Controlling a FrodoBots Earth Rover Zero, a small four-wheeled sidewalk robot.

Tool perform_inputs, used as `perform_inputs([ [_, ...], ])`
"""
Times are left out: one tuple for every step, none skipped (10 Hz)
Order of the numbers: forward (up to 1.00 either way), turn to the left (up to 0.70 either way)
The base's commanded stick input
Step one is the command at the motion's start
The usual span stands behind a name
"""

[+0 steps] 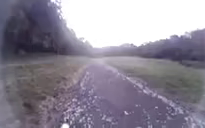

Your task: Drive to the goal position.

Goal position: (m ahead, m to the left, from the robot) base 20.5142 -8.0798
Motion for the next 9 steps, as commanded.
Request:
perform_inputs([
  [0.70, 0.00],
  [0.70, 0.00],
  [0.70, 0.00],
  [0.70, 0.00],
  [0.70, 0.00],
  [0.70, 0.00],
  [0.70, 0.00],
  [0.70, 0.00],
  [0.70, 0.00],
])
